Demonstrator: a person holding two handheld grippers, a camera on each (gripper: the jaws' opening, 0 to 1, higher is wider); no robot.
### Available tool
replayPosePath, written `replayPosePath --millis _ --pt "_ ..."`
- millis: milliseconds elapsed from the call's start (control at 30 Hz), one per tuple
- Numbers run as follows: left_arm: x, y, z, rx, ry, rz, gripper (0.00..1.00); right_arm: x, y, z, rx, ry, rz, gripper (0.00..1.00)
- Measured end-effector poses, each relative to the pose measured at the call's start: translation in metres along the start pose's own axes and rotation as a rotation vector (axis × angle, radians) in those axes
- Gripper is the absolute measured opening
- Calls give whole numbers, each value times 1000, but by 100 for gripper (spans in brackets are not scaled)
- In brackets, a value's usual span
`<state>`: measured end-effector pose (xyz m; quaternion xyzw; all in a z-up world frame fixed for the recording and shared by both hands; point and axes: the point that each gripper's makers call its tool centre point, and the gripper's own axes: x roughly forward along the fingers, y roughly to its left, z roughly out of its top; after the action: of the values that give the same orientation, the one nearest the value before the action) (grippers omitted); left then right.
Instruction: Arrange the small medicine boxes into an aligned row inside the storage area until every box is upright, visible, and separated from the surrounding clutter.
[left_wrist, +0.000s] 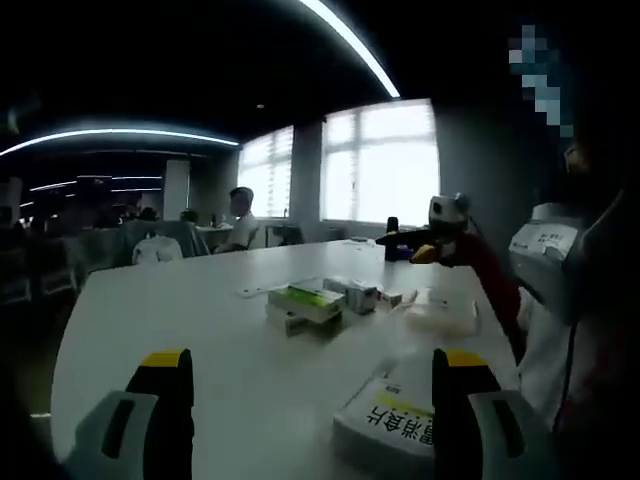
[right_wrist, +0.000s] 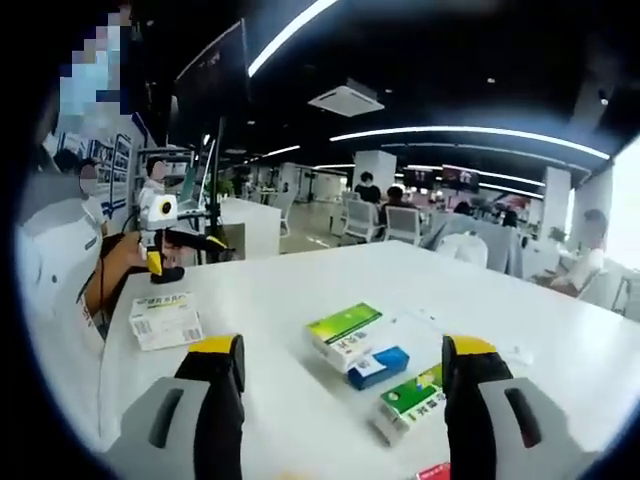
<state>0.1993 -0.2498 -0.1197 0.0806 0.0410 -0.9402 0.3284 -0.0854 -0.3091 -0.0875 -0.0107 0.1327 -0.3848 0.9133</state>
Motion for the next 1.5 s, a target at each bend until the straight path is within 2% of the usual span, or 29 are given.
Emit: replayPosePath --millis 100,233,500,733,967,1200,1267,1500 --pt "0 4 2 -2 -7 13 100 1 -5 -1 -3 16 -17 83" --pt "0 5 4 -8 -21 9 100 7 -9 -3 11 9 -30 92" --pt "7 6 8 -2 -27 3 100 13 -5 -11 15 12 -16 94" --pt "19 13 17 18 -21 -15 100 19 -9 -14 80 -28 -24 96" --pt "33 16 26 41 -31 -35 100 34 0 -26 103 -5 -4 95" --pt "42 24 29 49 -40 -42 100 38 -3 -30 126 1 -19 93" --pt "45 24 27 43 -42 -51 100 40 -3 -33 123 9 -26 93" --pt "49 22 10 42 6 -56 100 52 0 -40 142 29 -29 91"
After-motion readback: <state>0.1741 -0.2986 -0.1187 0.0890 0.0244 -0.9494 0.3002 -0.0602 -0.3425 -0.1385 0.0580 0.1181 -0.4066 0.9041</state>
